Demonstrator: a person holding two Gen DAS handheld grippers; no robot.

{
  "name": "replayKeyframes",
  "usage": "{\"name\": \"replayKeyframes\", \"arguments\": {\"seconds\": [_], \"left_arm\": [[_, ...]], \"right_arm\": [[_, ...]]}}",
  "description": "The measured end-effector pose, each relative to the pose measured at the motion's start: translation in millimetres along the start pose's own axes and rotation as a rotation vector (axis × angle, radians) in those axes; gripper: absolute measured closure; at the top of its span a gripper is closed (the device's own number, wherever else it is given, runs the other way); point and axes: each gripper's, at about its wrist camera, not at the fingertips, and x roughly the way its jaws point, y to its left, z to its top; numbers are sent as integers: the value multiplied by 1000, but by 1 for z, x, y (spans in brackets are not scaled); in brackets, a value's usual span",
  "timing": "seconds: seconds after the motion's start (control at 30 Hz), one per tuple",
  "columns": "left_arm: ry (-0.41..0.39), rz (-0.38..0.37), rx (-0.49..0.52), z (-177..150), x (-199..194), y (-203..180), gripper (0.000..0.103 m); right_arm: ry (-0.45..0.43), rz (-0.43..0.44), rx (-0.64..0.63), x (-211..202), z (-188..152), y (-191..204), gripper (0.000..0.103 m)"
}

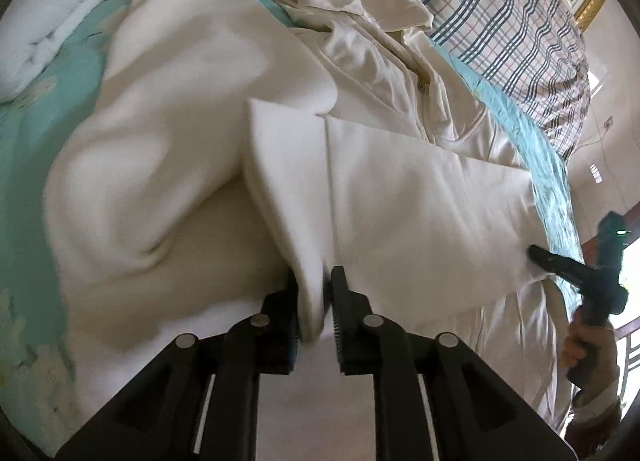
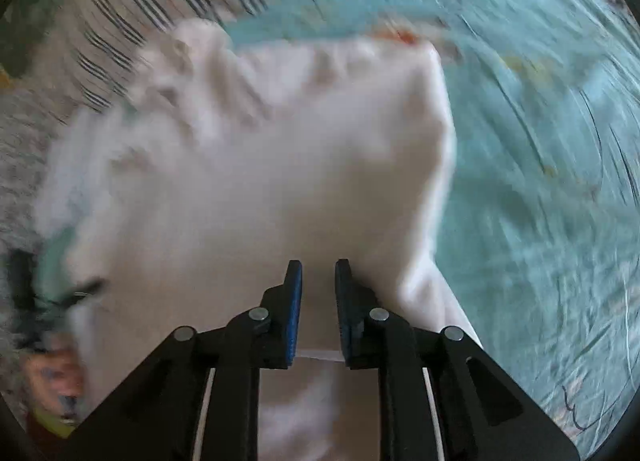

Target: Fold large clothes

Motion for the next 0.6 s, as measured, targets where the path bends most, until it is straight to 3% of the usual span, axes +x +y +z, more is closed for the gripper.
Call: {"name": "replayKeyframes", "arguments": {"seconds": [0.1, 0.17, 0.2, 0.23, 0.3, 0.4, 0.6], "left_arm": [[-16, 17, -12, -4, -21, 15, 86], [-50, 36, -45, 6, -36, 32, 84], [-69, 38, -71, 13, -42, 42, 74], [-88, 44, -109, 25, -46, 54, 62], [-118, 54, -168, 49, -49, 72, 52], [-151, 74, -222, 94, -39, 98, 38], [-187, 34, -402, 193, 0, 169, 34]], "right_arm": [[-31, -2, 67, -16, -1, -5, 86], [-64, 23, 39, -29, -2, 6, 83], [-69, 61, 18, -36, -4, 15, 79], [-68, 91, 6, -40, -7, 21, 76], [-65, 127, -22, -44, -12, 35, 69], [-38, 197, -28, -40, -23, 50, 67], [41, 241, -91, -18, -32, 81, 67]]}}
